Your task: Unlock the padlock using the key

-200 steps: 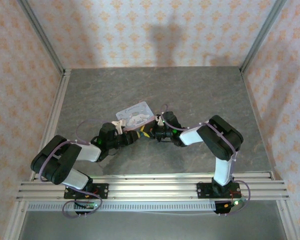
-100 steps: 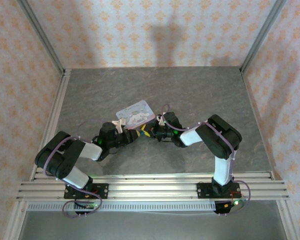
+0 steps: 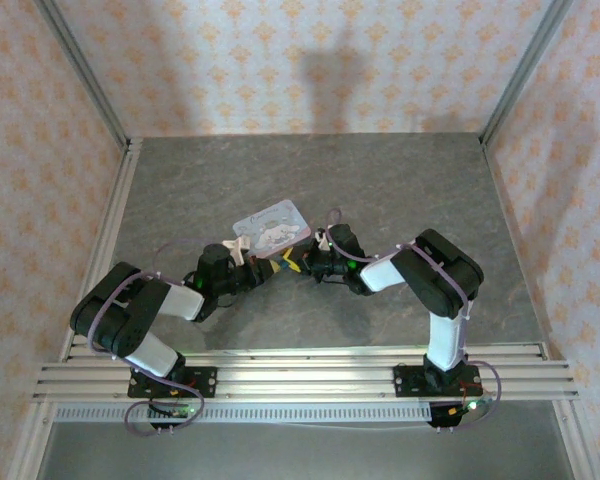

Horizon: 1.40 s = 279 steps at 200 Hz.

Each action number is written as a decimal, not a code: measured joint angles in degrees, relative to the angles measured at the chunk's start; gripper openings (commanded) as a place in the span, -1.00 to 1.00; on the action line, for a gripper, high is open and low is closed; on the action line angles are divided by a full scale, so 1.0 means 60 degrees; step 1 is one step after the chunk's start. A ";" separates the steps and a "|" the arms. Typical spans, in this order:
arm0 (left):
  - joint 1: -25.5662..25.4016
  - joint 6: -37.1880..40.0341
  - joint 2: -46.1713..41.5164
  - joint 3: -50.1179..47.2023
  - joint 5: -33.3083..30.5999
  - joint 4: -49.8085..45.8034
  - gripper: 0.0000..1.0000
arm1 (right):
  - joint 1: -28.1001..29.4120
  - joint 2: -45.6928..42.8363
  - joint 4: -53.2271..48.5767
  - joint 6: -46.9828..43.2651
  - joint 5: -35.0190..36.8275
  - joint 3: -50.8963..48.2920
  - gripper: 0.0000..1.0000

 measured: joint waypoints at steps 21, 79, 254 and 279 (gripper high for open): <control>0.0000 0.0259 -0.0219 0.0000 -0.0004 -0.0186 -1.00 | 0.0004 0.0000 0.0000 0.0171 -0.0004 0.0000 -1.00; -0.0433 0.2313 -0.1800 0.0171 -0.0688 -0.2583 -1.00 | 0.0193 -0.0022 -0.0069 0.0597 -0.0080 0.0011 -1.00; -0.2364 0.6659 -0.3712 0.0393 -0.3792 -0.5206 -1.00 | 0.0699 -0.0474 -0.1625 0.1071 0.0182 0.0310 -0.45; -0.2364 0.6615 -0.3697 0.0393 -0.3993 -0.5209 -1.00 | 0.0714 -0.0517 -0.1687 0.1086 0.0313 0.0310 -0.49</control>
